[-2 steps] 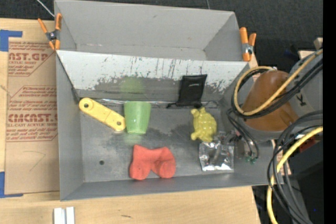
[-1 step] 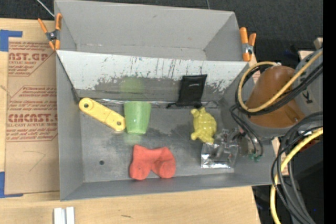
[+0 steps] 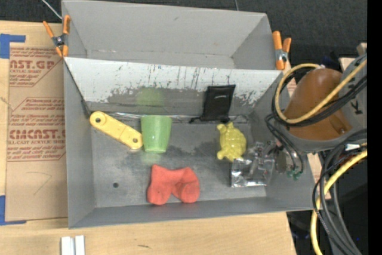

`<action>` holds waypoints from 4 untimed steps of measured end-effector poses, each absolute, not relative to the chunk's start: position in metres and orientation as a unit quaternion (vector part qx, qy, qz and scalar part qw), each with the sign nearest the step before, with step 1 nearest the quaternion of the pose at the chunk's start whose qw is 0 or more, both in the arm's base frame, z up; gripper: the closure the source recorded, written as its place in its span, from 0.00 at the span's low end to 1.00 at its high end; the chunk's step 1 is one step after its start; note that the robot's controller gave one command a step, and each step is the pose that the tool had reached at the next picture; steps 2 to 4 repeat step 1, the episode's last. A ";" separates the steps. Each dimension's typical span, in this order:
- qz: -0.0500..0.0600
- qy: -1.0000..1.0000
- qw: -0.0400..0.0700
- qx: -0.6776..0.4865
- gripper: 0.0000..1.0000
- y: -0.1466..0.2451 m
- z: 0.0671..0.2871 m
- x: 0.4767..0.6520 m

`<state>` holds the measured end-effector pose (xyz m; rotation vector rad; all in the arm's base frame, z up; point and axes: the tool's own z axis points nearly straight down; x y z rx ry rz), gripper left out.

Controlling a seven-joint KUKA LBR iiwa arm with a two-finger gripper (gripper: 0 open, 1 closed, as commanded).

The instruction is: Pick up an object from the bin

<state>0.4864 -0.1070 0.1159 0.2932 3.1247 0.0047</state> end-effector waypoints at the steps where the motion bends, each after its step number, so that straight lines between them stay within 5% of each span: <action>1: 0.001 0.996 0.003 0.093 1.00 -0.107 0.130 0.487; 4: 0.001 0.996 0.003 0.093 1.00 -0.107 0.130 0.487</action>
Offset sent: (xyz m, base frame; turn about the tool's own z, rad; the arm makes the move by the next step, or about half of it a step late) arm 0.0001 0.0002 0.0718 0.0000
